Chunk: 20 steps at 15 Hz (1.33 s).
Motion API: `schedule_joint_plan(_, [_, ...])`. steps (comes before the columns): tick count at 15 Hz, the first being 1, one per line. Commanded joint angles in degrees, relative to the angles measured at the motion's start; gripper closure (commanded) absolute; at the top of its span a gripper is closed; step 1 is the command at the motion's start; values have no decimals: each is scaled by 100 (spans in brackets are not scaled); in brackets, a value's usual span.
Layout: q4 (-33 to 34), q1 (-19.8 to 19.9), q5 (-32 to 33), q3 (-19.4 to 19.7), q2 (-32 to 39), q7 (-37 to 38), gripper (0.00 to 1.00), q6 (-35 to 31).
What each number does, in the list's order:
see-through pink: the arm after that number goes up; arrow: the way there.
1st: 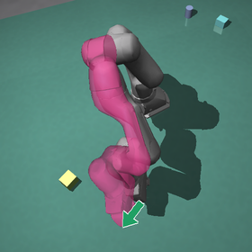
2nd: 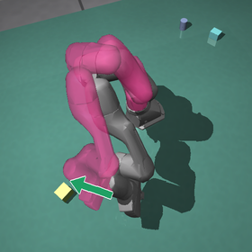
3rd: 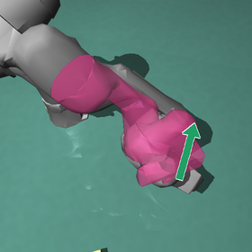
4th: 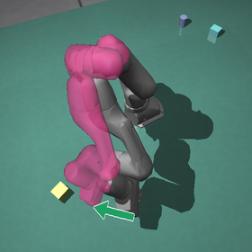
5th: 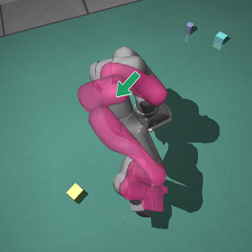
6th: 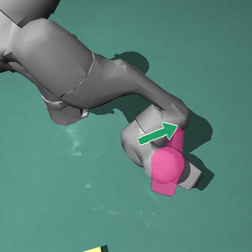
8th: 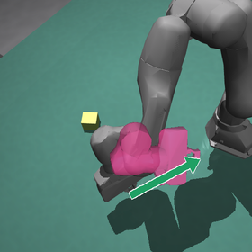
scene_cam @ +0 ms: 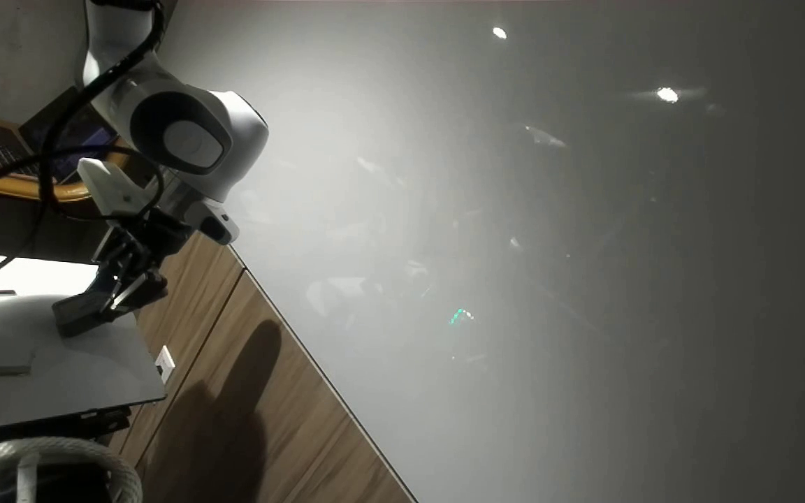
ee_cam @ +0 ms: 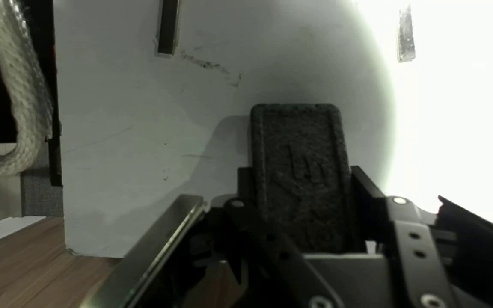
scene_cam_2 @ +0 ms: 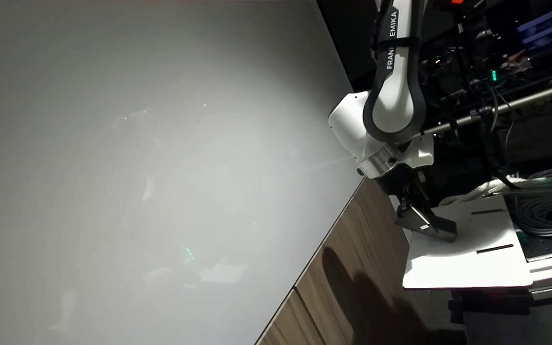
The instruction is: Use the eraser to wipe the writings on the whiteboard
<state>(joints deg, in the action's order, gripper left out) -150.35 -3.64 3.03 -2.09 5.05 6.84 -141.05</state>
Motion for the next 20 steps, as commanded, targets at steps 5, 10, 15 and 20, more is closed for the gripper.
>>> schedule_joint_plan(5, [202,85,38,45,284,-53,70,343])
schedule_joint_plan(10, [234,82,16,38,298,-60,36,373])
schedule_joint_plan(15, [245,69,15,47,445,-8,0,369])
schedule_joint_plan(20, [259,56,-17,37,546,-14,0,373])
